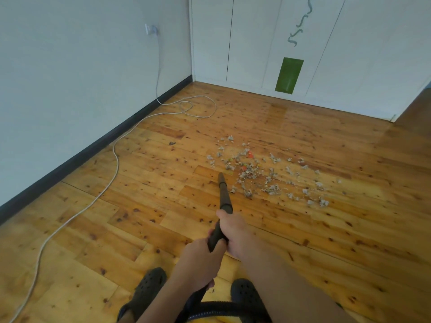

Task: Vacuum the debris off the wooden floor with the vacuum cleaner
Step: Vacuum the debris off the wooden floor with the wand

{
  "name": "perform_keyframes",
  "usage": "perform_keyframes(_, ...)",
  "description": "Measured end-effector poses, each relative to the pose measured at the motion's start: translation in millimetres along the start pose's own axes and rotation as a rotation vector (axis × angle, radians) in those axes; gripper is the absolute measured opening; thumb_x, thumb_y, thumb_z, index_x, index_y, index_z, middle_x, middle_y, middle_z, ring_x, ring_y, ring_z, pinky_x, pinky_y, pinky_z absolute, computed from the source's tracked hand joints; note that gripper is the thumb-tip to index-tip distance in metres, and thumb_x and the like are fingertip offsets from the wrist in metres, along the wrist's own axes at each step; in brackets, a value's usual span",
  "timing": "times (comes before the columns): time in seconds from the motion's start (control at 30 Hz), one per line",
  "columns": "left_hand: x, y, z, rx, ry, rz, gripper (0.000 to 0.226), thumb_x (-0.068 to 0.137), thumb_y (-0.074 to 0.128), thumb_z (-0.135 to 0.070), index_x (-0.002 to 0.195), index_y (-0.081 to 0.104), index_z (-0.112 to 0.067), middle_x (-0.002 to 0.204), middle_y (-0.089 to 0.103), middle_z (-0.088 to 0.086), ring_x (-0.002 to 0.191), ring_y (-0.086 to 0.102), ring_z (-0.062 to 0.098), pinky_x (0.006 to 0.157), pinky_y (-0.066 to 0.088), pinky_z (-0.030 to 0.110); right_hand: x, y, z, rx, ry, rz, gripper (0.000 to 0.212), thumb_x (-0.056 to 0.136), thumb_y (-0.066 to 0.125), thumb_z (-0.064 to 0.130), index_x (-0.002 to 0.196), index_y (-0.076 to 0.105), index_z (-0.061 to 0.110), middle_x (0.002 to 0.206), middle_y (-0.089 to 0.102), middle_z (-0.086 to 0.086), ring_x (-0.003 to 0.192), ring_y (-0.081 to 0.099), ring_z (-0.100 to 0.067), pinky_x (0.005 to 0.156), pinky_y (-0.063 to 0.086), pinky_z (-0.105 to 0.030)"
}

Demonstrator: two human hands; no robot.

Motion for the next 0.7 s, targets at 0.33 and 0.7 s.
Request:
perform_keyframes(0.33, 27.5, -13.7, -3.0, -0.051, -0.037, -0.038, 0.043, 0.097, 0.045, -0.044, 0.091, 0.06, -0.004, 0.049, 0.059, 0.001, 0.042, 0.061, 0.02, 0.05, 0.053, 0.032, 23.4, 15.9, 22.1, 0.009, -0.021, 0.062, 0.023, 0.098, 0.056, 0.019, 0.117, 0.047, 0.01, 0.085, 0.049, -0.013, 0.056, 0.052, -0.024, 0.046, 0.05, -0.031)
perform_keyframes(0.7, 66.6, -20.6, -15.8, -0.079, -0.053, -0.03, 0.038, 0.098, 0.046, -0.042, 0.093, 0.057, -0.006, 0.055, 0.058, 0.001, 0.042, 0.057, 0.016, 0.048, 0.05, 0.027, 48.8, 21.3, 50.0, 0.077, -0.028, 0.109, 0.034, 0.099, 0.057, 0.024, 0.126, 0.047, 0.007, 0.086, 0.055, -0.015, 0.059, 0.055, -0.026, 0.054, 0.053, -0.035)
Point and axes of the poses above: each hand's wrist, its own x-axis towards the middle knuckle, its own y-axis out of the palm, z = x × y, the point moved 8 cm from there along x, towards the middle knuckle
